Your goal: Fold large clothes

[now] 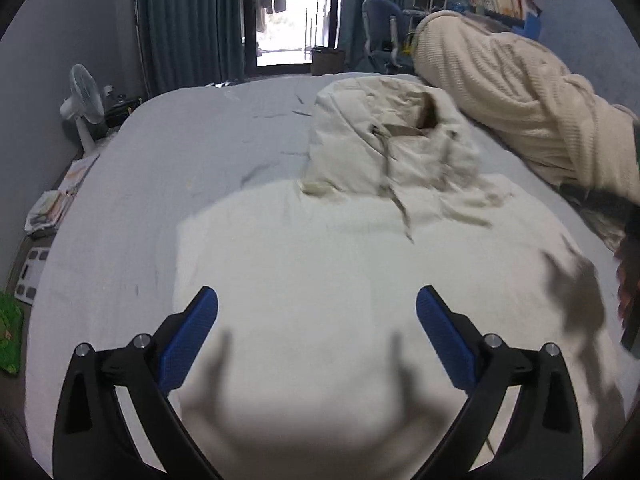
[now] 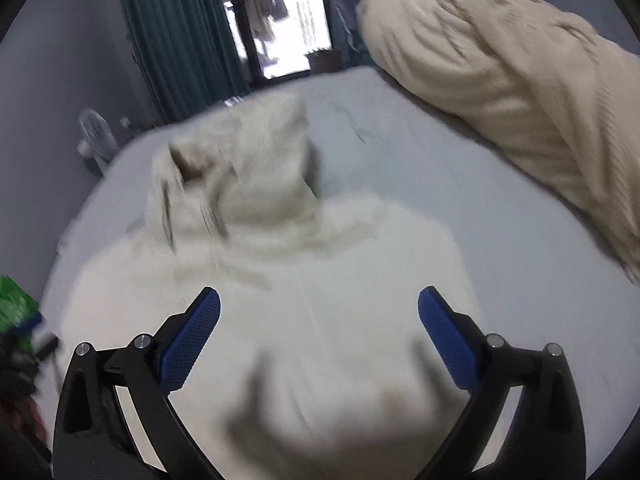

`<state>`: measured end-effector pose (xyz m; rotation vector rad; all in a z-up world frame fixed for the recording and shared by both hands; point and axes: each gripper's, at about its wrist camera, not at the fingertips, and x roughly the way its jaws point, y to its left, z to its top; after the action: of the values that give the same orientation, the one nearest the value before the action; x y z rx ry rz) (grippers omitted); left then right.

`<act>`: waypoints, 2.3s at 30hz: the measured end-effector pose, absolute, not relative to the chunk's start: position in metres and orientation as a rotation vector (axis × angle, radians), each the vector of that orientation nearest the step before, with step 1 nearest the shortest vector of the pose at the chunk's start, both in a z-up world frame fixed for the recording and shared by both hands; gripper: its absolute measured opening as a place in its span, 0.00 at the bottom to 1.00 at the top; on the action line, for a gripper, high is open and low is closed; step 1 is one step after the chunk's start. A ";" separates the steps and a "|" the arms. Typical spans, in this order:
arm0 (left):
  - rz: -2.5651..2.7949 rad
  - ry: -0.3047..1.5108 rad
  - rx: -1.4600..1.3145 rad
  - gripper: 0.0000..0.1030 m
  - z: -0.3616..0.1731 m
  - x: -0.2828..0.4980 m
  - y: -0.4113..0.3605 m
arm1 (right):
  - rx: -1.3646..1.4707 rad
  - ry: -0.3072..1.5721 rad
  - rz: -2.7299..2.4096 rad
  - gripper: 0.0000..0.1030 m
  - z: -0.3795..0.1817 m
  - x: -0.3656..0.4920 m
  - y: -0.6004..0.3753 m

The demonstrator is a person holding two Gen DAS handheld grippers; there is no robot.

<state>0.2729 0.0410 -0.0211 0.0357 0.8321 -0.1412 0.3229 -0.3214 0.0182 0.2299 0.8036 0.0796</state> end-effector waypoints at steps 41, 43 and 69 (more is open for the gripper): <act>-0.508 0.714 0.200 0.15 0.085 0.344 -0.071 | 0.030 0.549 0.448 0.11 -0.018 0.156 -0.294; -0.514 0.694 0.192 0.13 0.086 0.332 -0.069 | 0.065 0.581 0.443 0.13 -0.017 0.158 -0.299; -0.322 0.904 0.056 0.28 -0.028 0.154 0.067 | 0.119 0.780 0.566 0.61 0.033 0.127 -0.229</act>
<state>0.1538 0.0670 -0.0277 0.0565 0.9039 -0.3225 0.1269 -0.2295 0.0326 0.1189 0.7795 0.5658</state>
